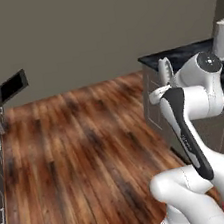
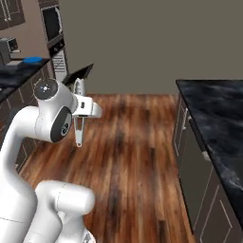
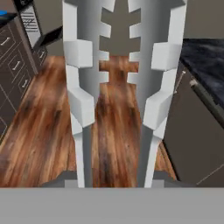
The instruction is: Pick up the tongs from the counter and place them near the plate next to the oven.
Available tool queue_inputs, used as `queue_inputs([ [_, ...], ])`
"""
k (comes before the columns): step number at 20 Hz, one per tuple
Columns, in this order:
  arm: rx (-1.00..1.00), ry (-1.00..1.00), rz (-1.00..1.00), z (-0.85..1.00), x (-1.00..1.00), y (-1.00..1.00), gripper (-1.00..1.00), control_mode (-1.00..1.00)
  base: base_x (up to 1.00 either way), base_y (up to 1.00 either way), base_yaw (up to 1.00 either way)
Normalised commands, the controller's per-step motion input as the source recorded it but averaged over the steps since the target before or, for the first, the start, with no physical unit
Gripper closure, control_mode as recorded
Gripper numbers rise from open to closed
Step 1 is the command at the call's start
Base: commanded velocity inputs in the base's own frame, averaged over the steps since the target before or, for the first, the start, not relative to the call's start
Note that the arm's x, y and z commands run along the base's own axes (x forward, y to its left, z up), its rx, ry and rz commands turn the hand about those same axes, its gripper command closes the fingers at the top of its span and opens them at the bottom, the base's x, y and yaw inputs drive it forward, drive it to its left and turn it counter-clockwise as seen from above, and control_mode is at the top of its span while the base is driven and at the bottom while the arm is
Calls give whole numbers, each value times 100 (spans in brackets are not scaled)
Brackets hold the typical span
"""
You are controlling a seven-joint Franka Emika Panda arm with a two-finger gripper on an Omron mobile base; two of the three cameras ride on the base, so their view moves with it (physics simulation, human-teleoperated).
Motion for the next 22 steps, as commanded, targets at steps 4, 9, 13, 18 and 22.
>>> queue_inputs([
  [4, 0, 0, 0, 0, 0, 0, 100, 100, 87, 14, 58],
  [9, 0, 0, 0, 0, 0, 0, 100, 100, 100, 0, 52],
  [13, 0, 0, 0, 0, 0, 0, 100, 100, 100, 0, 53],
  [18, 0, 0, 0, 0, 0, 0, 100, 100, 100, 0, 57],
  [22, 0, 0, 0, 0, 0, 0, 100, 100, 100, -3, 58],
])
